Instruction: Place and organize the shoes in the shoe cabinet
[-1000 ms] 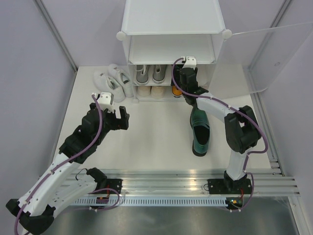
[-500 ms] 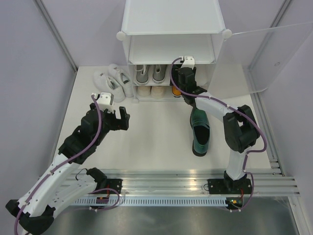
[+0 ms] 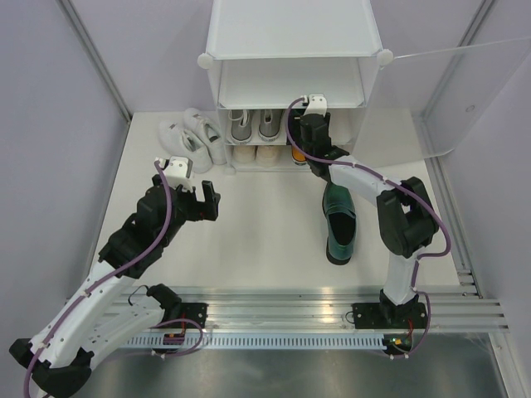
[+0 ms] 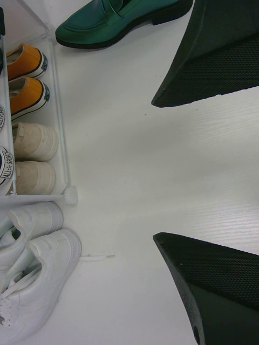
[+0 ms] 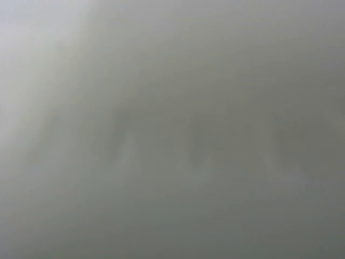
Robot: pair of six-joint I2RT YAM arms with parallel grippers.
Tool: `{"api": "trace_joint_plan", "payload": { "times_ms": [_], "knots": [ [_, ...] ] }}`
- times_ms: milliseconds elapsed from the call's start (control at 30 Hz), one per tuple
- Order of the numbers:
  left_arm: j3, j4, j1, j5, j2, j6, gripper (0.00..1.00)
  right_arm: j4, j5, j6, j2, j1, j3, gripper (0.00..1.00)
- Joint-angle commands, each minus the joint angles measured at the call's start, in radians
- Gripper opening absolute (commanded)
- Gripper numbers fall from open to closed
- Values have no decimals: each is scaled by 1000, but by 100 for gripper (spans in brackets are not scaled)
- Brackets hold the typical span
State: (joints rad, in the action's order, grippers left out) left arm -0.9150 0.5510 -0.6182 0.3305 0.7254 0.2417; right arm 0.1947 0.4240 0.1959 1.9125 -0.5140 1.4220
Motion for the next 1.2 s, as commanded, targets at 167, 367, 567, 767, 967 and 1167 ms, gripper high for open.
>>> {"api": "trace_joint_plan", "payload": {
  "times_ms": [167, 367, 567, 767, 967, 1167],
  "knots": [
    [-5, -20, 2, -19, -9, -35, 99, 134, -191, -44, 29, -34, 68, 1],
    [-5, -20, 2, -19, -9, -33, 99, 143, -211, -64, 34, -35, 75, 1],
    [-5, -20, 2, -22, -7, -33, 100, 160, -240, -67, 37, -37, 77, 1],
    [-5, -20, 2, -22, -11, -35, 100, 175, -277, -70, 43, -37, 78, 1],
    [-4, -22, 2, -24, -9, -35, 99, 175, -280, -76, 49, -37, 81, 1],
    [-4, -22, 2, -28, -6, -35, 99, 137, -219, -73, 53, -37, 81, 13]
  ]
}}
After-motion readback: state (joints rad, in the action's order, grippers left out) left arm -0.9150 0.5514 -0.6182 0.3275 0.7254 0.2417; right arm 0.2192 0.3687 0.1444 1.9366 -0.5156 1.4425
